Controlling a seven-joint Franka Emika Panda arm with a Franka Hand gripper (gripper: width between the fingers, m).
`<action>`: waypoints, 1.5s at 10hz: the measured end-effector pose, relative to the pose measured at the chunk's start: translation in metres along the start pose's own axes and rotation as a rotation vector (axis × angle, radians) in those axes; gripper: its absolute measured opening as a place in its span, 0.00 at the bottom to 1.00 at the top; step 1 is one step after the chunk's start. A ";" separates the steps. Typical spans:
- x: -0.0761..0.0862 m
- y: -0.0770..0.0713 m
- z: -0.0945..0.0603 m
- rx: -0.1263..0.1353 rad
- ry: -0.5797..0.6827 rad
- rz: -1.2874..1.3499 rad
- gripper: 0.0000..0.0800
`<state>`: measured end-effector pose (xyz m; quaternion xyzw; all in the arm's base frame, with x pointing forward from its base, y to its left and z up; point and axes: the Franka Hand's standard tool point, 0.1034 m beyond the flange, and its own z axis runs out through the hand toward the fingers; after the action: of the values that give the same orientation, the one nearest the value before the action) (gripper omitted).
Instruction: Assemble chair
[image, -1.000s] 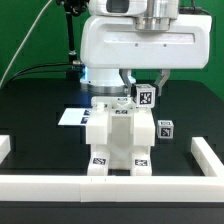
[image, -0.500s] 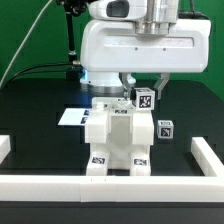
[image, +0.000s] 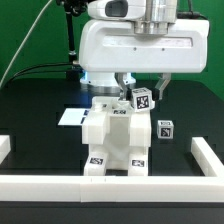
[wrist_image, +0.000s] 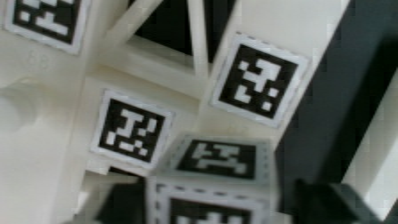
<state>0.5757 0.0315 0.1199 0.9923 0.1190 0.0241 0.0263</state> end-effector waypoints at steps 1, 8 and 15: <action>0.000 0.000 0.000 0.000 0.000 0.000 0.68; -0.002 0.007 -0.009 0.108 -0.056 0.101 0.81; 0.003 0.000 -0.003 0.101 -0.030 0.147 0.78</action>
Offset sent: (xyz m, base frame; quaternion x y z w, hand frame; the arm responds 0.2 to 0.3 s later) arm 0.0000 0.0000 0.0000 0.0000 0.0000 0.0000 1.0000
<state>0.5785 0.0325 0.1232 0.9986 0.0466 0.0050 -0.0236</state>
